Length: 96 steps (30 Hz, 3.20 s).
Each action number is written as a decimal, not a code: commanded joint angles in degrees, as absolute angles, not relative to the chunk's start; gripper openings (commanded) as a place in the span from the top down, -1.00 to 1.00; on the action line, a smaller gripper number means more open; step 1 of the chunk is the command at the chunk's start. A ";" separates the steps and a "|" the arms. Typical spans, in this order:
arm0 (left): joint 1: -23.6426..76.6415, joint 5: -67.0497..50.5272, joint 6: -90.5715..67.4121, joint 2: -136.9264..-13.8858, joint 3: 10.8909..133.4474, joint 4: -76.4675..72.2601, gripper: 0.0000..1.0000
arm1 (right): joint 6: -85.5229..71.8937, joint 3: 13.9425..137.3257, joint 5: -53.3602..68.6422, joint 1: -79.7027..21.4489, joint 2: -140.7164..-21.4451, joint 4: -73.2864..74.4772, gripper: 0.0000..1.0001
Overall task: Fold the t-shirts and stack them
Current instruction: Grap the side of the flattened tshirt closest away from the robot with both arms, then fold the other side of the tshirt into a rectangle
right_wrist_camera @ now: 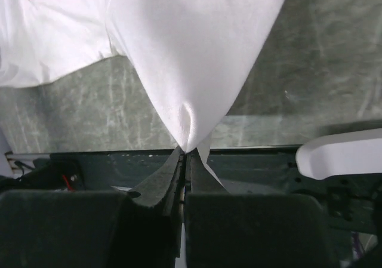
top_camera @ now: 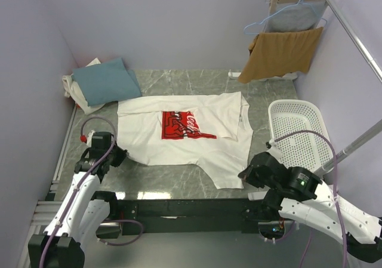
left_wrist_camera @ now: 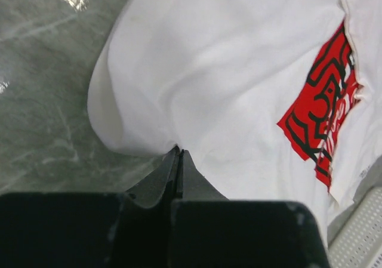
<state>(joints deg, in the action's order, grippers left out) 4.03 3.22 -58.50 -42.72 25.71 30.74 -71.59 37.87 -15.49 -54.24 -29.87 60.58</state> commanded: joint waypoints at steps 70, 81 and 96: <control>4.22 19.77 -45.26 -87.89 51.06 13.18 0.93 | -24.08 78.12 -26.11 -20.48 -101.15 27.86 1.00; 4.57 19.24 -45.09 -88.08 49.75 9.75 -0.98 | -24.96 81.84 -27.07 -20.39 -105.31 28.22 -0.32; 9.75 14.33 -44.74 -73.13 45.79 12.57 -0.99 | -36.73 57.93 4.30 -20.39 -90.97 19.43 -0.22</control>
<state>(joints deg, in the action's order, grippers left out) 9.74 16.45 -45.45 -74.87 47.20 11.88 -31.75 61.32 -3.42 -20.43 -93.03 24.27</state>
